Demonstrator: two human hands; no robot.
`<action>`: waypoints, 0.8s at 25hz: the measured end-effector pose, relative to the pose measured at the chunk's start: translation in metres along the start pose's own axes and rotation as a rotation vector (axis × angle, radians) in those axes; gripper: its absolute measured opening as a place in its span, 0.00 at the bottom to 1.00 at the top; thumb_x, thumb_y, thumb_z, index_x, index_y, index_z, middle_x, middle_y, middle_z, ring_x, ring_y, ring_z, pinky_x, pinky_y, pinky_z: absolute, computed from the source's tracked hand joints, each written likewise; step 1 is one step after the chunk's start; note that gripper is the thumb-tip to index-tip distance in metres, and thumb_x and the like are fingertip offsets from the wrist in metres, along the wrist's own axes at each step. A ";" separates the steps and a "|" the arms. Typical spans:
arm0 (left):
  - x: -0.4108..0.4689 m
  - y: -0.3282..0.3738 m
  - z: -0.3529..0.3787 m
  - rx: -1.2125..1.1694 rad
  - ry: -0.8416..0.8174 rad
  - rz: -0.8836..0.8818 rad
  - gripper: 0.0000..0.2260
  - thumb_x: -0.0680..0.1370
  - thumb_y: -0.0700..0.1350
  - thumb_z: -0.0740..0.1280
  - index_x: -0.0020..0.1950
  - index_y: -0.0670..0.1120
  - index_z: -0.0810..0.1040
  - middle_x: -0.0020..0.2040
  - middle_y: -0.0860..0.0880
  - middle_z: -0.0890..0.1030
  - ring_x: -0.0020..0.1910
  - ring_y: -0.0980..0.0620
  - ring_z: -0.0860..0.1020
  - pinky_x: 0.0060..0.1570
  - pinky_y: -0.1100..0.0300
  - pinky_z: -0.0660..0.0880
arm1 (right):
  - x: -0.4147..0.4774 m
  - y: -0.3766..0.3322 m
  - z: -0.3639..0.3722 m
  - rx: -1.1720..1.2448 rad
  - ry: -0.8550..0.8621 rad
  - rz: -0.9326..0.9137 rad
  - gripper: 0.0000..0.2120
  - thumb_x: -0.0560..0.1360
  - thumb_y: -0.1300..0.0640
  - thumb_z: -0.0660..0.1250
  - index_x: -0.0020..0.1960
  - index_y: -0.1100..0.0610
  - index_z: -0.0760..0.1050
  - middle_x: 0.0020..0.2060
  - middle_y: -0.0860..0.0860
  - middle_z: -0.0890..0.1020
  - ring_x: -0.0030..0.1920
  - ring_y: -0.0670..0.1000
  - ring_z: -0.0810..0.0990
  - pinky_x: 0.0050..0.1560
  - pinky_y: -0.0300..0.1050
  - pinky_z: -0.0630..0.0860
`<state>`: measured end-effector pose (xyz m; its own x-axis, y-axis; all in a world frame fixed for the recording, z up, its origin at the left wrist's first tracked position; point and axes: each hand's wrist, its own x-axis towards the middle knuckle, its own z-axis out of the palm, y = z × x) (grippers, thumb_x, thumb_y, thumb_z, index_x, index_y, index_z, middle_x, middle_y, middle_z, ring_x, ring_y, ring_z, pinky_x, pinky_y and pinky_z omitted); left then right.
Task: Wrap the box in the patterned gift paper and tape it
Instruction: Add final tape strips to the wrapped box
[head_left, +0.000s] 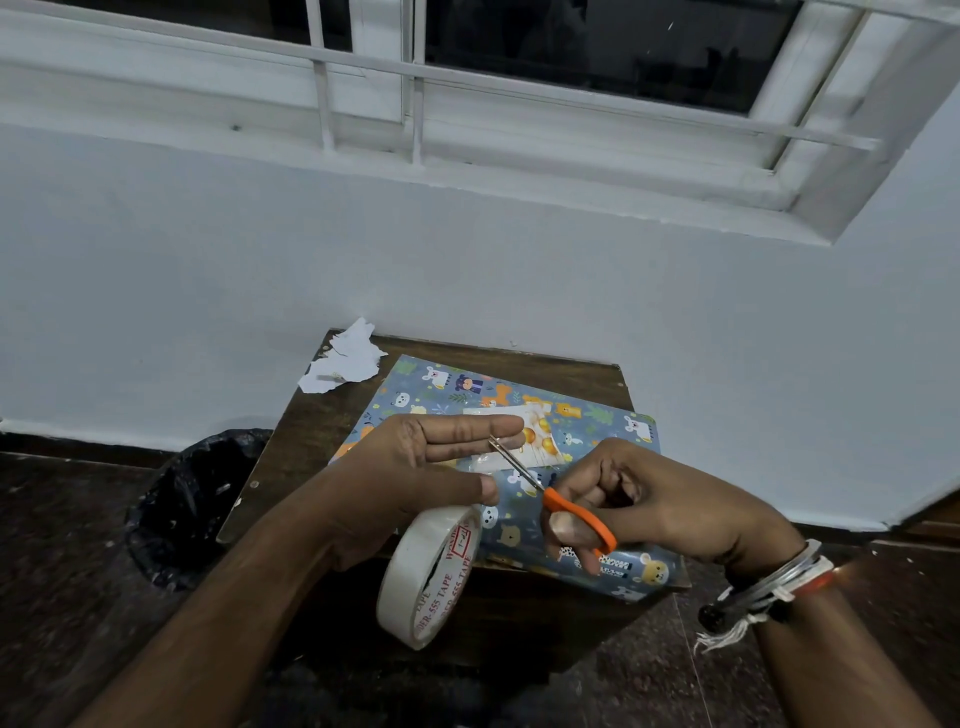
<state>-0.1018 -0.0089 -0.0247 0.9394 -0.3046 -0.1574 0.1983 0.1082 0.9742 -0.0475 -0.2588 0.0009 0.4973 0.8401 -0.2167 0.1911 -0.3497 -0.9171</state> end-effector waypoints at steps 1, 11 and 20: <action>-0.001 0.000 0.001 0.008 -0.006 0.000 0.22 0.75 0.30 0.71 0.59 0.54 0.86 0.61 0.52 0.85 0.59 0.52 0.83 0.57 0.56 0.79 | -0.001 0.000 -0.001 -0.006 0.003 -0.002 0.09 0.79 0.52 0.71 0.47 0.57 0.85 0.32 0.53 0.83 0.28 0.60 0.65 0.32 0.48 0.62; 0.001 0.002 -0.006 -0.061 0.030 0.086 0.27 0.74 0.27 0.70 0.68 0.49 0.80 0.64 0.53 0.83 0.59 0.58 0.82 0.40 0.67 0.78 | -0.004 0.000 0.006 -0.041 -0.007 0.109 0.11 0.75 0.57 0.78 0.54 0.56 0.80 0.37 0.56 0.86 0.36 0.50 0.80 0.42 0.44 0.73; 0.006 -0.001 -0.008 -0.064 0.047 0.124 0.36 0.73 0.32 0.73 0.73 0.64 0.73 0.68 0.57 0.80 0.63 0.47 0.81 0.48 0.55 0.80 | 0.038 0.022 -0.022 -0.942 0.896 0.335 0.05 0.76 0.50 0.74 0.45 0.51 0.81 0.36 0.48 0.82 0.39 0.52 0.81 0.41 0.46 0.78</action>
<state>-0.0937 -0.0034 -0.0280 0.9696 -0.2405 -0.0453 0.0958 0.2025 0.9746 -0.0056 -0.2435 -0.0201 0.9438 0.2261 0.2410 0.2775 -0.9382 -0.2069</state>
